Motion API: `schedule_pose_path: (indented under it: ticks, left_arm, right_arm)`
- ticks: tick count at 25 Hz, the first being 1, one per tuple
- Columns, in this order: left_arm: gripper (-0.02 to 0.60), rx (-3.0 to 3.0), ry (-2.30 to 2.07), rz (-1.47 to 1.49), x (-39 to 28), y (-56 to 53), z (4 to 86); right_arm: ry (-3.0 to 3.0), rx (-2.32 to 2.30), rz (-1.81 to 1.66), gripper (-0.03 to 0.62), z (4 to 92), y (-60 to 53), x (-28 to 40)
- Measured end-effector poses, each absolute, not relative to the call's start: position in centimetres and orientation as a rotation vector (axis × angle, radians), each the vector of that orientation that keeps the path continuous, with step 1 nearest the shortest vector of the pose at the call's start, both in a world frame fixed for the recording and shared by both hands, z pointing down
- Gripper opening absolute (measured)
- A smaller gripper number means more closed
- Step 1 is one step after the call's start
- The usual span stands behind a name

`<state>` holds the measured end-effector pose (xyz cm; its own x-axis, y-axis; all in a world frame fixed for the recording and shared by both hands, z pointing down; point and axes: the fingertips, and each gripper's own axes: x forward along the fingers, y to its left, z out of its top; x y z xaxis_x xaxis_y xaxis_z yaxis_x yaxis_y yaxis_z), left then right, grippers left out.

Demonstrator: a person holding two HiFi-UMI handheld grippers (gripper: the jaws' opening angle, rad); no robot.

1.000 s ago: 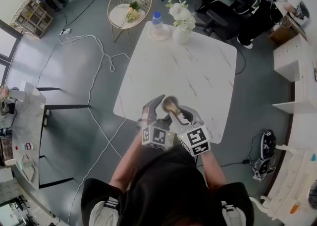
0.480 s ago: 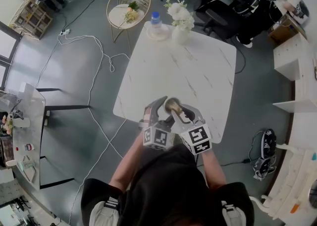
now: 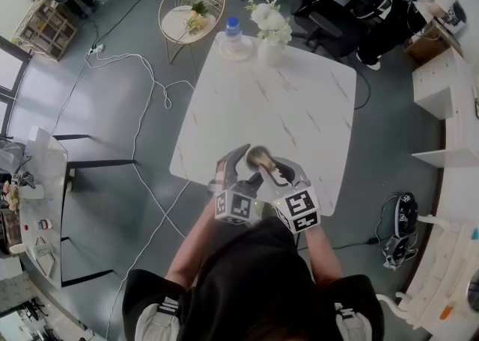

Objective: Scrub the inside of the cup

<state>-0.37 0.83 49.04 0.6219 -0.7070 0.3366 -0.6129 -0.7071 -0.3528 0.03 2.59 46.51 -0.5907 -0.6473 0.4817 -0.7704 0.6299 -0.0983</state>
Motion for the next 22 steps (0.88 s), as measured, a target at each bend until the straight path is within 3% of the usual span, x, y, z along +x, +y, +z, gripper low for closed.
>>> schedule_pose_path:
  ticks: [22]
  left_arm:
    - [0.356, -2.751, 1.147, -0.646, -1.0, -1.2, 50.7]
  right_arm:
    - [-2.507, 1.199, 0.399, 0.104, 44.9, 1.7, 0.5]
